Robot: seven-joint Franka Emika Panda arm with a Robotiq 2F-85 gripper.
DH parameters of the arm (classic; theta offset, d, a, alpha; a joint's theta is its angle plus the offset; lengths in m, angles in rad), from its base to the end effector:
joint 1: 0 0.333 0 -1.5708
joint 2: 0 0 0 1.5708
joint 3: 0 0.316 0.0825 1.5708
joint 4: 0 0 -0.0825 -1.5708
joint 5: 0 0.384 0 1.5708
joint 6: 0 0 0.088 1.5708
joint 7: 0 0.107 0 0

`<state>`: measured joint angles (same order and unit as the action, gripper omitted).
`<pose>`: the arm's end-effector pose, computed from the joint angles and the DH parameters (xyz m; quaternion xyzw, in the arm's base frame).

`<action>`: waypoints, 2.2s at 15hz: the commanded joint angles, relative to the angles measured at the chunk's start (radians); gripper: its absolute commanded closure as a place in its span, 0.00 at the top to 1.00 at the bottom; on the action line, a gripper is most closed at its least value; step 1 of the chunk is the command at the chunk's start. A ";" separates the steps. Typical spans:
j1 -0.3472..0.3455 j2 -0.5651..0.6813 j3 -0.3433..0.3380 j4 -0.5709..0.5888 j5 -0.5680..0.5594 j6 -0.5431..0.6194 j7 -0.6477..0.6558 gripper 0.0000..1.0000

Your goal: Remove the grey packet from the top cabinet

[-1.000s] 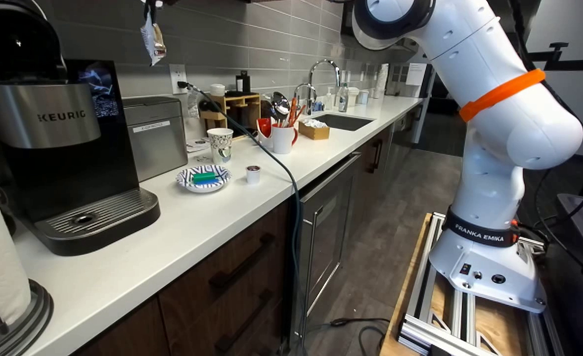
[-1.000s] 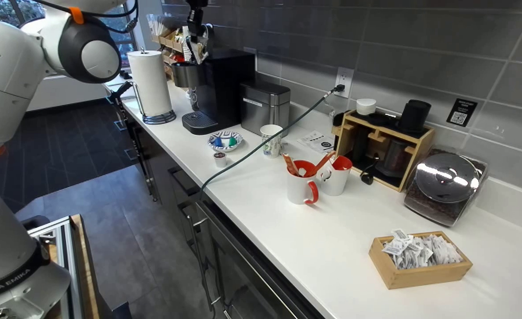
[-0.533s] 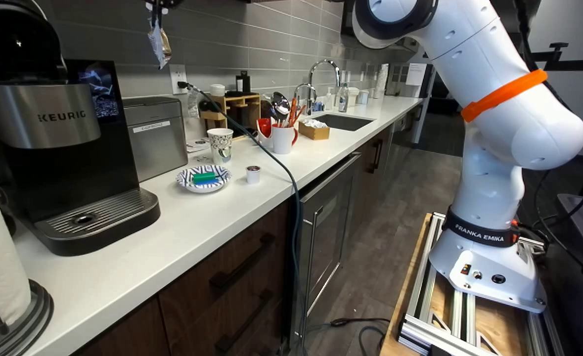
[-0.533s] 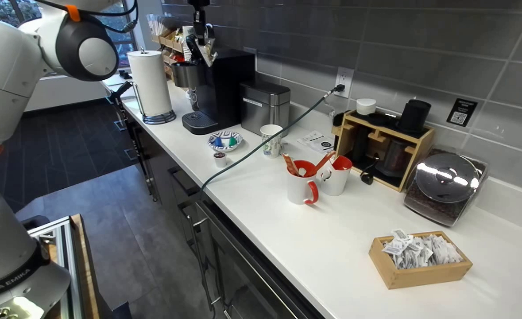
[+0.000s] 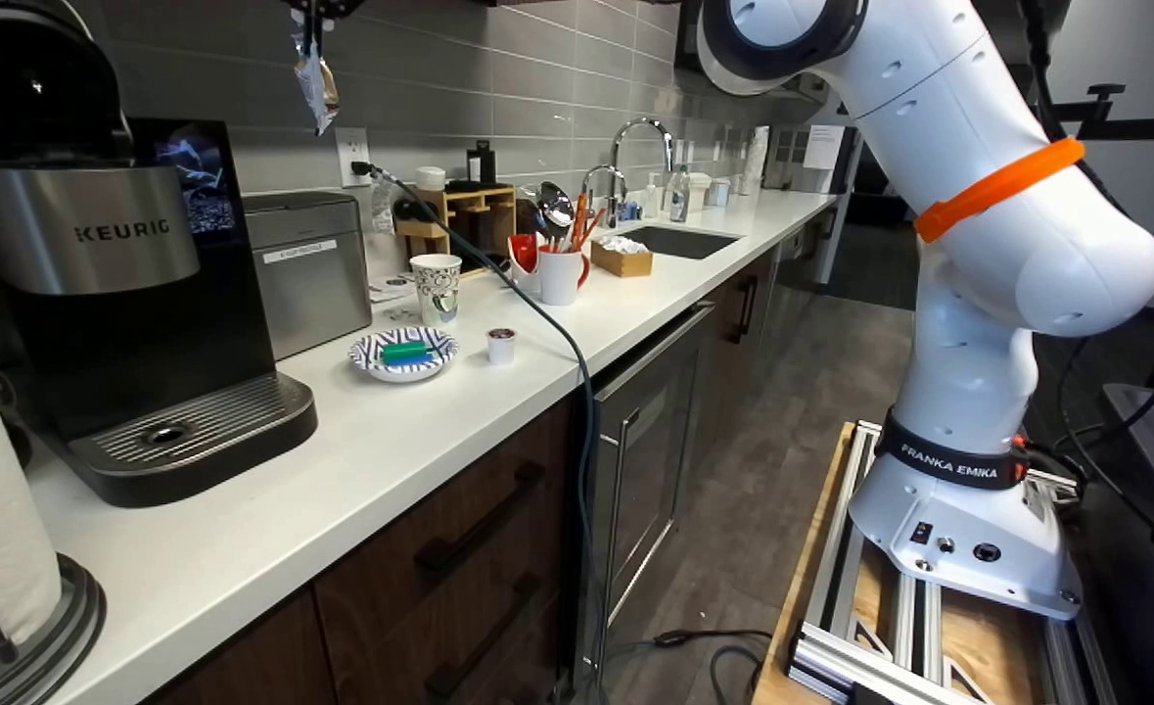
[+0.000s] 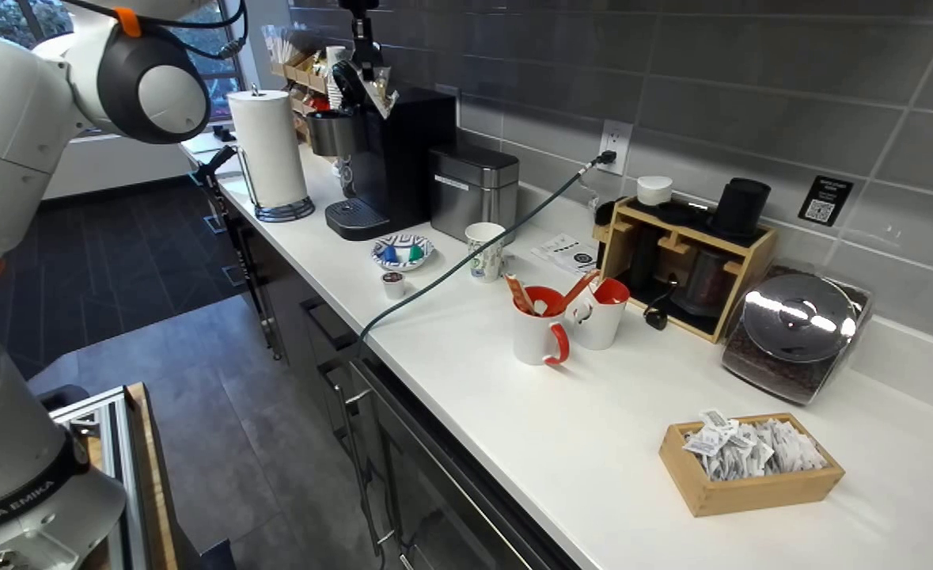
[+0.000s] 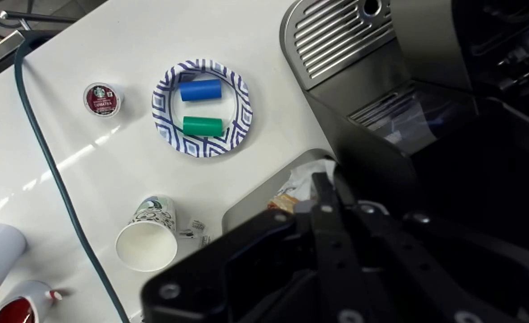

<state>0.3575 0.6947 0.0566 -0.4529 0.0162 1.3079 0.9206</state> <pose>0.6351 0.2584 0.6647 -0.9633 0.2547 -0.0478 0.0697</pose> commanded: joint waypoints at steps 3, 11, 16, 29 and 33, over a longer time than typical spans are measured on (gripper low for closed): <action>0.000 -0.005 -0.003 -0.007 0.003 0.002 -0.002 0.03; -0.045 -0.064 0.003 -0.007 0.009 -0.010 -0.349 0.01; -0.063 -0.102 0.030 -0.024 0.080 -0.042 -0.303 0.01; -0.027 -0.110 0.011 -0.015 0.037 -0.116 -0.293 0.03; -0.027 -0.110 0.011 -0.015 0.037 -0.116 -0.277 0.01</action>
<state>0.3317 0.5940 0.0687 -0.4522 0.0520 1.1855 0.6458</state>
